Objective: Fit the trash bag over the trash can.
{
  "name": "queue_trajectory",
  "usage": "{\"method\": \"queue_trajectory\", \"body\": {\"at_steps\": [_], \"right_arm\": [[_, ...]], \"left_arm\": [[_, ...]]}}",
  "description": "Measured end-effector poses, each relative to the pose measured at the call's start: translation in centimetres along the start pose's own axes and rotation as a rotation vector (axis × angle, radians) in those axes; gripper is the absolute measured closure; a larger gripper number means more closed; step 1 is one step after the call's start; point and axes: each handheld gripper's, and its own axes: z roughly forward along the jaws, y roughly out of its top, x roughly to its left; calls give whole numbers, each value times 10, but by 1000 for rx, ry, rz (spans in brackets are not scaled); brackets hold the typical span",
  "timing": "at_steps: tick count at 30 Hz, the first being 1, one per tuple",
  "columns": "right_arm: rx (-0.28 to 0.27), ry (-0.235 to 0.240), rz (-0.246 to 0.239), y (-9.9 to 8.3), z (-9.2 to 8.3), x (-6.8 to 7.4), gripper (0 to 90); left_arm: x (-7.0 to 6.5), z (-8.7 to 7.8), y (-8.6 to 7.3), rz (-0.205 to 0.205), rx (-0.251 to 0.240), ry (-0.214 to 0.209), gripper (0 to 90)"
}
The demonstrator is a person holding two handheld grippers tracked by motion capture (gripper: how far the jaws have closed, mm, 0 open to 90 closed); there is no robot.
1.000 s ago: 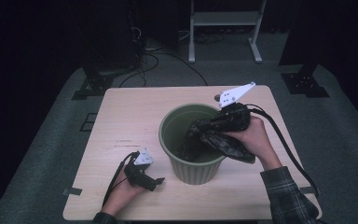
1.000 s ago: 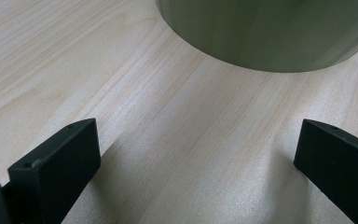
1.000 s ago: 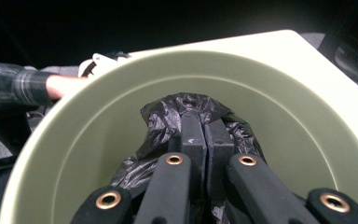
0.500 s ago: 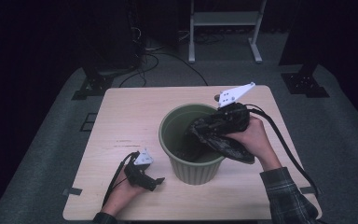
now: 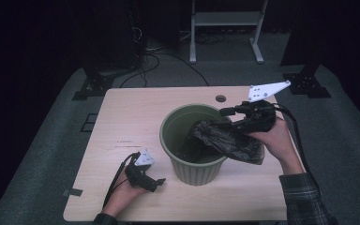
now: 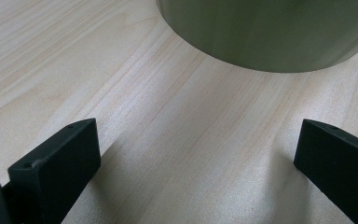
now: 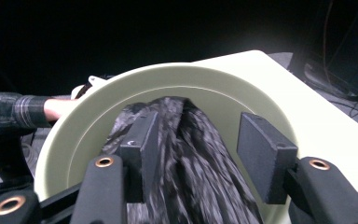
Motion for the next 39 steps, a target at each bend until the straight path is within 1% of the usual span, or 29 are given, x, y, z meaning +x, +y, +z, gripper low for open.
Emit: {"method": "queue_trajectory", "body": {"at_steps": [3,8,10,15,18,23,25,31,35,37,39], "right_arm": [[-35,-11,12,-7,-13,-1,453],[-47,-42,27,-16,-31,-2,452],[-66,-57,38,-23,-41,-2,449],[-89,-92,64,-42,-65,-1,443],[-109,-100,83,-56,-78,-1,443],[-123,-121,120,-78,-94,-1,442],[-131,-126,137,-85,-99,-1,442],[-151,-132,164,-103,-106,-1,422],[-137,-129,181,-113,-105,1,405],[-136,-122,184,-116,-103,2,377],[-145,-108,190,-117,-100,3,328]], "left_arm": [[0,0,0,0,0,1,0],[0,0,0,-1,0,1,0],[0,0,0,-2,0,1,0],[0,0,0,-2,0,3,0],[0,0,0,-3,0,3,0],[0,0,0,-3,0,3,0],[0,0,0,-3,-1,4,0],[0,0,0,-3,2,4,0],[0,0,0,-3,2,4,0],[0,0,0,-3,2,4,0],[0,0,0,-3,2,4,0]]}}
